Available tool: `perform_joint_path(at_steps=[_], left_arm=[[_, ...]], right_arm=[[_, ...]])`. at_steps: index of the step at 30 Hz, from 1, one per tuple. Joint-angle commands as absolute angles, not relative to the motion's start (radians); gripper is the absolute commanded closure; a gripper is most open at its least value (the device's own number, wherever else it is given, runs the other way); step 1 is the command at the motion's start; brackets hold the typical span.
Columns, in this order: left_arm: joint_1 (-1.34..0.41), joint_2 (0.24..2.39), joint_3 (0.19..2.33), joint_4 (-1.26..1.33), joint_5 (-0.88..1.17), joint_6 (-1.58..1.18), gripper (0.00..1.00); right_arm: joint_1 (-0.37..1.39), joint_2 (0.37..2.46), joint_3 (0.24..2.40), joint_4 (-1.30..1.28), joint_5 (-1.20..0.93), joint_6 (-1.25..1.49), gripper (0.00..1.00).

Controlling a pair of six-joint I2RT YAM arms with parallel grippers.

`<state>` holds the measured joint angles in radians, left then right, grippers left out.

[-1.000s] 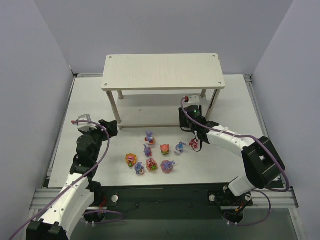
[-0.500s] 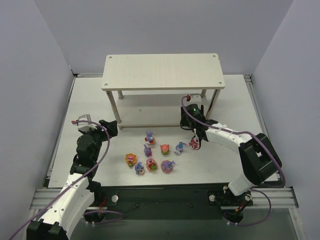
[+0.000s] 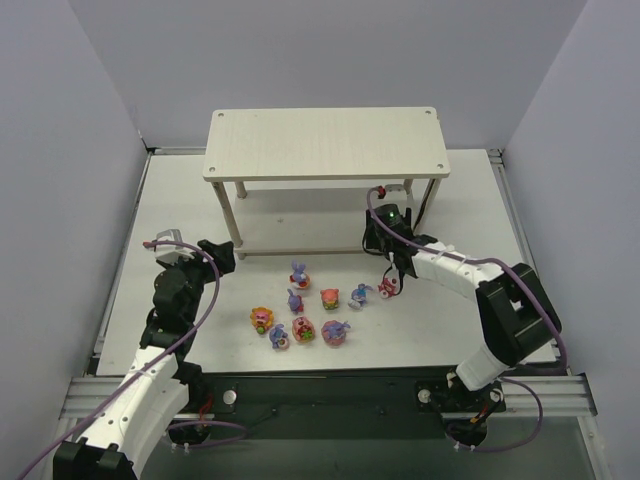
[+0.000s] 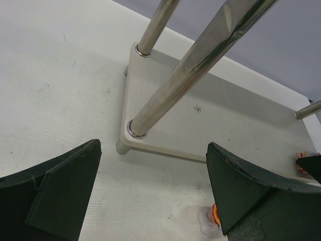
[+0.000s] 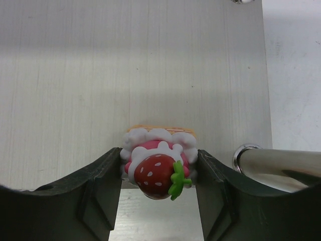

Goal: Place and organize the plastic toys onto the shelf

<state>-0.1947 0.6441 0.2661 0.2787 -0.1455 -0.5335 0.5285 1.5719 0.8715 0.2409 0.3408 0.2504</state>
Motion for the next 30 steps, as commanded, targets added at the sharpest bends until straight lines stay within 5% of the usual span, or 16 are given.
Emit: perform_joint_path(at_steps=[1, 30], left_arm=[[-0.193, 0.644, 0.298, 0.291, -0.155, -0.514, 0.04], [-0.193, 0.666, 0.304, 0.298, -0.149, -0.512, 0.04]], right_arm=[[0.515, 1.603, 0.925, 0.216, 0.368, 0.268, 0.48], [0.532, 1.503, 0.861, 0.222, 0.328, 0.275, 0.20]])
